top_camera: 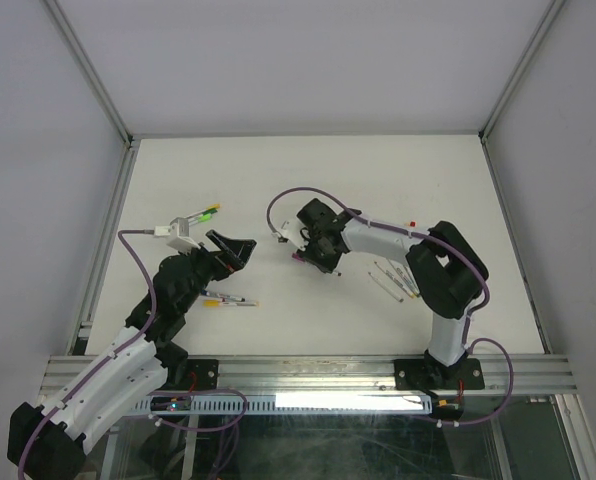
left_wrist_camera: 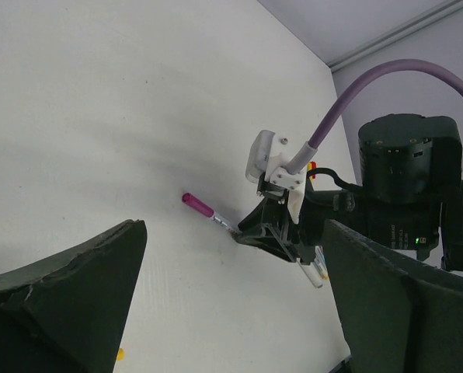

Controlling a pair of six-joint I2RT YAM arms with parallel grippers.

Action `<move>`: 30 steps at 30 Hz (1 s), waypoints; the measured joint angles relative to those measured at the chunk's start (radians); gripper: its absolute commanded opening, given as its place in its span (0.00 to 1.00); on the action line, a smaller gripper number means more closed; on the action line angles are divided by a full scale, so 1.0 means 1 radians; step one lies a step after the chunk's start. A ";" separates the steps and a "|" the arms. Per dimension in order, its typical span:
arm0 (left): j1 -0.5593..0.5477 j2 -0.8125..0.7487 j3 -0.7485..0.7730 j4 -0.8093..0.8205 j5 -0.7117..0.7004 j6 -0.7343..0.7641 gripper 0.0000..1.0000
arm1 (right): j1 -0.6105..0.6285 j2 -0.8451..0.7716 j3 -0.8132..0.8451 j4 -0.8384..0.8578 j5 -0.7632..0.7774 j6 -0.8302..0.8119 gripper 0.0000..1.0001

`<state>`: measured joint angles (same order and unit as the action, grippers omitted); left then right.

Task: Open the pen caps
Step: Move the pen to the center of the board, then pick up the pen from the center of the board.

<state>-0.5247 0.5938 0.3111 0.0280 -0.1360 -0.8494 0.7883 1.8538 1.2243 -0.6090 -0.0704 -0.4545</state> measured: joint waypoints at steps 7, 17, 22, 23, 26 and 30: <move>0.000 0.000 0.000 0.000 0.000 0.000 0.99 | 0.003 0.024 0.036 -0.033 0.015 -0.013 0.26; 0.000 0.000 0.000 0.000 0.000 0.000 0.99 | 0.009 0.043 0.066 -0.063 0.037 -0.023 0.28; 0.000 0.000 -0.002 0.003 0.000 0.000 0.99 | 0.010 0.055 0.084 -0.080 0.040 -0.026 0.29; 0.000 -0.001 -0.006 0.010 0.001 0.000 0.99 | 0.011 0.057 0.085 -0.083 0.041 -0.027 0.29; 0.000 -0.002 -0.021 0.025 0.008 0.000 0.99 | 0.011 0.063 0.095 -0.093 0.042 -0.028 0.30; 0.000 0.000 -0.035 0.026 0.013 -0.002 0.99 | 0.014 0.074 0.112 -0.109 0.045 -0.035 0.31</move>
<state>-0.5247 0.5934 0.2760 0.0544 -0.1234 -0.8516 0.8028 1.9282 1.3365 -0.7177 -0.0257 -0.4896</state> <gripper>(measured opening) 0.990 0.302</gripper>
